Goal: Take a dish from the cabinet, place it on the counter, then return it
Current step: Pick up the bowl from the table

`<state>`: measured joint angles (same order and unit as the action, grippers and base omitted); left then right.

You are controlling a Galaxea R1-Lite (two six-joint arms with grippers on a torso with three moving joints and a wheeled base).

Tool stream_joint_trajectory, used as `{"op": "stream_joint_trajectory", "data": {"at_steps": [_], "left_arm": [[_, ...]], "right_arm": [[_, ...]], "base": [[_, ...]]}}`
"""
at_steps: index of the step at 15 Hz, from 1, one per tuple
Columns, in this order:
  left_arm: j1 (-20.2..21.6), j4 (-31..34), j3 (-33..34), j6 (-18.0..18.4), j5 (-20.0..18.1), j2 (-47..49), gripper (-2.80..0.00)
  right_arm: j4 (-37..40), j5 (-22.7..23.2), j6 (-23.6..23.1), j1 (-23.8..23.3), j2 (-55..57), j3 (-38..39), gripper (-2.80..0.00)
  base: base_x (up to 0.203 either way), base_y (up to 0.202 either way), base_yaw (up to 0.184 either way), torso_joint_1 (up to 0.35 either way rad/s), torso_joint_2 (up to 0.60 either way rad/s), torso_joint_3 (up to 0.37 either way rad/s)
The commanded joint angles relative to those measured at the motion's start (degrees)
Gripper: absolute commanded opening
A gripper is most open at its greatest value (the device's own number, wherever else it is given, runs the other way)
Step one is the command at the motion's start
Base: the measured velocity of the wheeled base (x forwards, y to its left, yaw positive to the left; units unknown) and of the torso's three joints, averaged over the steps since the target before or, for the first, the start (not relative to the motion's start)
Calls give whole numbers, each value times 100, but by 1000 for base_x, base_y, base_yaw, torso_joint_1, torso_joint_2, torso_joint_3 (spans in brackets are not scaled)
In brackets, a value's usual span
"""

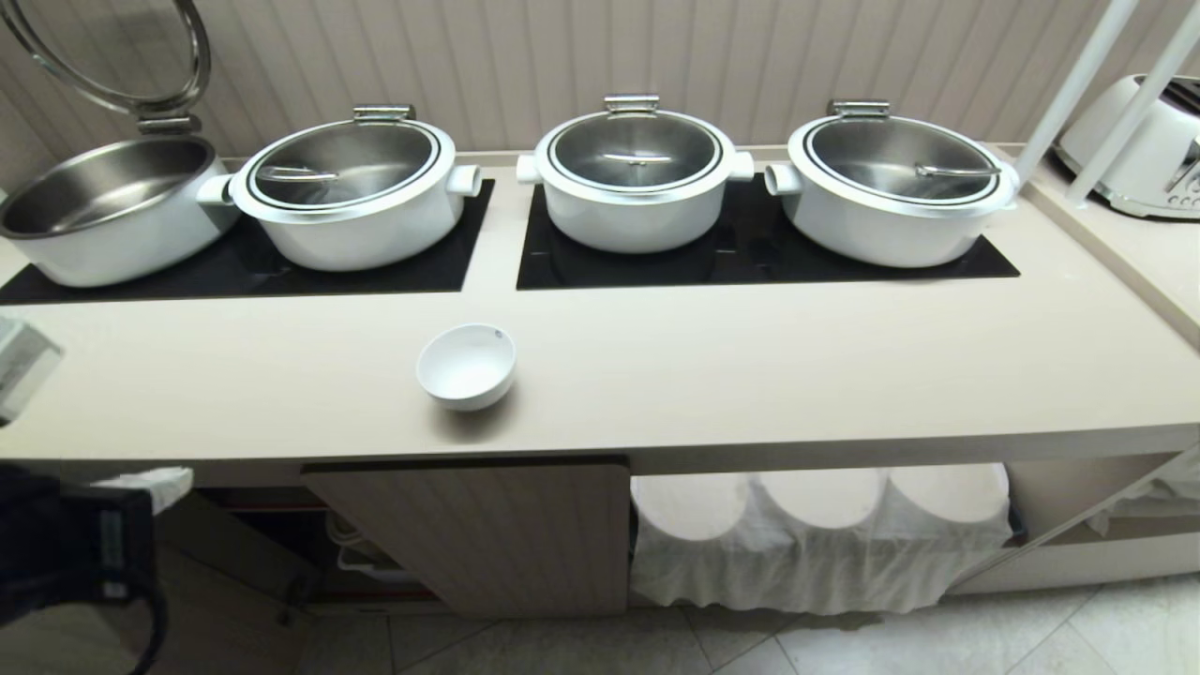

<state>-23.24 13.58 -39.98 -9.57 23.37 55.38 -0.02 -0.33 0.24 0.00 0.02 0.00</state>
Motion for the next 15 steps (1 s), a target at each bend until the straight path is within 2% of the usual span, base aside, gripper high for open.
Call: {"op": "stream_joint_trajectory", "data": {"at_steps": [1,3,5,7,9,10,12,14,15], "left_arm": [[-1,-8,557,177,25,-1147,-280],[77,-22,1077,470,8,-1873,-280],[480,-34,1607,651,-154,-2486,-280],[1012,-62,1999,752,-591,-3134,-280],[1653,-157,2388,944,-1234,-3785,-280],[1774,-325,2602,1007,-1386,-3922,-280],[1821,-998,3156,1071,-1462,-3913,-280],[1859,-1963,3796,1151,-1488,-3919,-280],[2066,-2221,3987,1223,-1562,-4032,-280]], "right_arm": [[-1,-2,2,4,-2,0,-280],[2,-2,2,1,-2,0,-280],[-4,-2,2,7,-2,0,-280],[2,-2,2,0,-2,0,-280],[-5,-2,2,0,-2,0,-280],[1,-2,2,0,-2,0,-280],[-6,-2,2,9,-2,0,-280],[2,-2,2,2,-2,0,-280],[2,-2,2,5,-2,0,-280]], "base": [[0,0,0,0,0,0],[0,0,0,0,0,0],[0,0,0,0,0,0],[0,0,0,0,0,0],[0,0,0,0,0,0],[0,0,0,0,0,0],[0,0,0,0,0,0],[0,0,0,0,0,0],[0,0,0,0,0,0]]}}
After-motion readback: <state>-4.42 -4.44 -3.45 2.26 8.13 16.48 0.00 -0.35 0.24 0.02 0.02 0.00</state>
